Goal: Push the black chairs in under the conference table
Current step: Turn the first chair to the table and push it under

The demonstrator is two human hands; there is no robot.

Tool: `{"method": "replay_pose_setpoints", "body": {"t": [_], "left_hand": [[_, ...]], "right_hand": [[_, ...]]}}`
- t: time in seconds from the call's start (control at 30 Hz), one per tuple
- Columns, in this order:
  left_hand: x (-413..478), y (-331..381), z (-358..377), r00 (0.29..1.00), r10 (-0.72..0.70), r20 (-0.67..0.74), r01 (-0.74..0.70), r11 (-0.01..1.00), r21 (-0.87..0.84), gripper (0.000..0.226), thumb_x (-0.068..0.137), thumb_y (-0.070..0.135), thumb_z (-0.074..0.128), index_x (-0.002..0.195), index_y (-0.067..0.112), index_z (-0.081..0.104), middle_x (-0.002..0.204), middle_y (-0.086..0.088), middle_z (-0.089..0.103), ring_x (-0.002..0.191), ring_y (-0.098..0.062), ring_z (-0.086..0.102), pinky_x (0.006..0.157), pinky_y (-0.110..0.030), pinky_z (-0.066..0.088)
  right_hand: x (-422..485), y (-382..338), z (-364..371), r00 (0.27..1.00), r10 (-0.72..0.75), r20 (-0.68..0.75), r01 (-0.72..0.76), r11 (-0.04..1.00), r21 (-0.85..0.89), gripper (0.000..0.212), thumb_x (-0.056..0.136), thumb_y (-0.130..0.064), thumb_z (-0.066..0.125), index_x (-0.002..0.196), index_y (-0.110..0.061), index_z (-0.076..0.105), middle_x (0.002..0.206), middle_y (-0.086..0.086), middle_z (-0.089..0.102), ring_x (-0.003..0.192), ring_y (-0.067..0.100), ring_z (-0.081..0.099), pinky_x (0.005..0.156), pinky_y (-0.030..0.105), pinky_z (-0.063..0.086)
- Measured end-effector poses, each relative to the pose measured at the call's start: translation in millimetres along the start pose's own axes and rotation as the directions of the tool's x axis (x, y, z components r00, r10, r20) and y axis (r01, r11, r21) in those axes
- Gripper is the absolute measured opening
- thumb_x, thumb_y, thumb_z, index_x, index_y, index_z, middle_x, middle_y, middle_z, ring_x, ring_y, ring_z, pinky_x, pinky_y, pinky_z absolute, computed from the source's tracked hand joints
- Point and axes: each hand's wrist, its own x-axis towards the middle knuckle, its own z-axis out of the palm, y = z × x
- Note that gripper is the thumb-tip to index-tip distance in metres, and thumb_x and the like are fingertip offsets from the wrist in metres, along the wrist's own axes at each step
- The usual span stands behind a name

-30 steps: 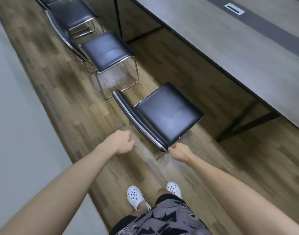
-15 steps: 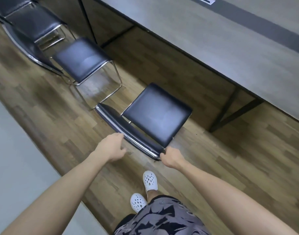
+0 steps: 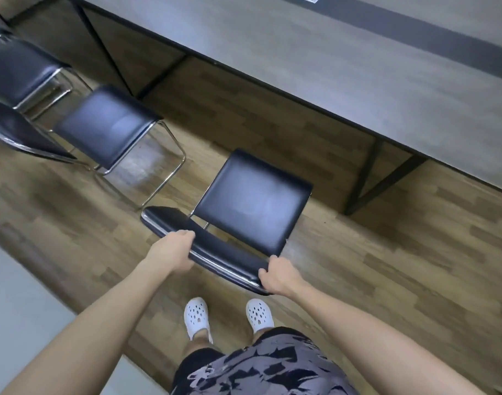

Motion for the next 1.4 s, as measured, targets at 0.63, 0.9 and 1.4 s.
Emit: {"method": "replay_pose_setpoints", "body": {"t": [0.63,0.9,1.4], "left_hand": [[71.5,-46.8,-14.4,0.937,0.312,0.155,-0.341,0.913,0.223,0.059,0.076,0.033,0.073,0.127,0.017,0.049,0.131,-0.003,0.053,0.121,-0.025,0.052,0.094,-0.04,0.05],[87.8,-82.3,11.8,0.891,0.399,0.217,-0.45,0.844,0.292,0.055,0.078,0.027,0.069,0.127,0.017,0.045,0.127,-0.003,0.051,0.12,-0.025,0.05,0.093,-0.037,0.048],[110.3,-86.3,46.6,0.904,0.418,0.092,-0.42,0.824,0.382,0.057,0.081,0.026,0.07,0.129,0.017,0.041,0.133,-0.002,0.047,0.132,-0.023,0.037,0.114,-0.045,0.022]], "right_hand": [[10.1,-71.5,38.6,0.985,0.152,-0.08,-0.147,0.987,0.069,0.062,0.084,-0.055,0.052,0.123,-0.007,0.05,0.126,0.013,0.055,0.116,0.033,0.052,0.094,0.041,0.043],[8.6,-91.5,76.6,0.969,0.205,-0.14,-0.206,0.979,0.013,0.078,0.072,-0.048,0.07,0.133,-0.013,0.036,0.136,0.002,0.041,0.132,0.024,0.031,0.115,0.045,0.019],[35.2,-108.5,95.2,0.9,0.313,-0.305,-0.34,0.94,-0.039,0.054,0.075,-0.002,0.06,0.125,-0.015,0.044,0.123,0.004,0.052,0.122,0.028,0.042,0.114,0.046,0.016]]}}
